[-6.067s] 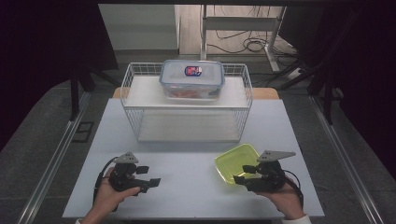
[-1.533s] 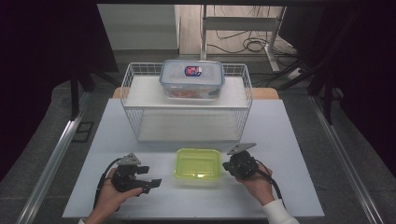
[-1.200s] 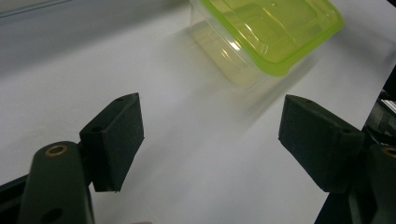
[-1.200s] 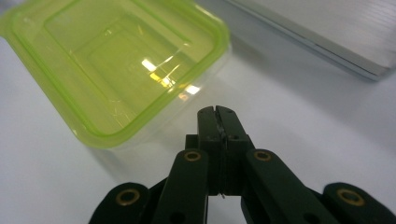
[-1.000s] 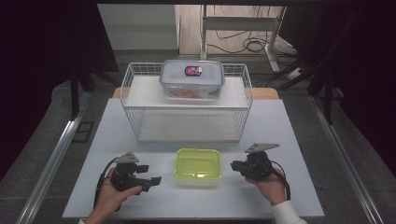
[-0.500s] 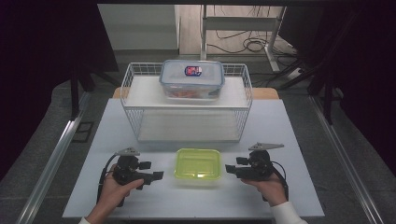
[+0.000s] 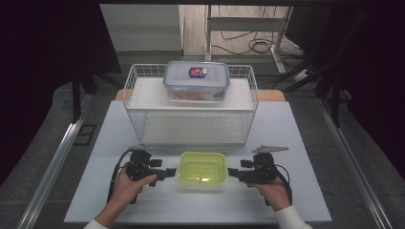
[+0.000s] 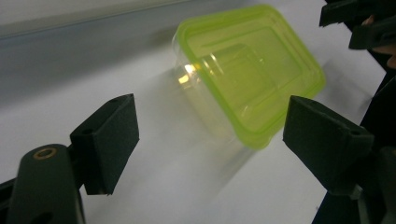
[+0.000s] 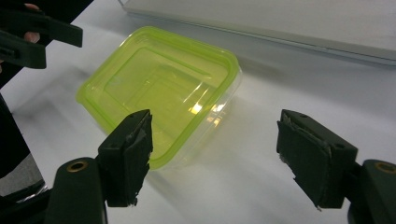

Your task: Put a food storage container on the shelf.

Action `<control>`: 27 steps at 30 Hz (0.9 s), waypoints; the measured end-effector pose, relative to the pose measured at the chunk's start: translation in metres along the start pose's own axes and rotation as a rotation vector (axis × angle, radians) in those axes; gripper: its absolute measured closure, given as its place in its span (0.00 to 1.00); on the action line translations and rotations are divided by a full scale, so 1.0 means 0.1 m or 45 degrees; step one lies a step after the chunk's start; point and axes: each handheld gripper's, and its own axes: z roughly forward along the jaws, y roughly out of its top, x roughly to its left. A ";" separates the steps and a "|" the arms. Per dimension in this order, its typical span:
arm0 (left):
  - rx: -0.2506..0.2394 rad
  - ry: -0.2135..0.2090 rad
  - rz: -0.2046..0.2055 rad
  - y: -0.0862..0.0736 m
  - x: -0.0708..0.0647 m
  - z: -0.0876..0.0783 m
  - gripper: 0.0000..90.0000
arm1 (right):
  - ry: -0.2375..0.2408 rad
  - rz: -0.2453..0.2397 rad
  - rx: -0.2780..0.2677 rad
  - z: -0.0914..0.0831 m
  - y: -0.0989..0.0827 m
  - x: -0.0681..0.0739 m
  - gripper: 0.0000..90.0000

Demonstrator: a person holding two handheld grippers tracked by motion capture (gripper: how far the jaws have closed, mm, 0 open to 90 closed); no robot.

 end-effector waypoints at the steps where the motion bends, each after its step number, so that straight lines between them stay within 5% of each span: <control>1: -0.009 -0.008 -0.013 0.03 -0.01 0.01 0.20 | -0.002 -0.001 0.000 0.00 0.00 0.01 0.31; 9: 0.035 -0.055 -0.059 0.22 0.03 0.30 0.23 | 0.008 0.011 -0.002 0.06 0.03 0.02 0.33; 27: 0.111 -0.169 -0.186 0.17 0.14 0.53 0.40 | 0.053 0.071 0.010 0.15 0.02 -0.01 0.42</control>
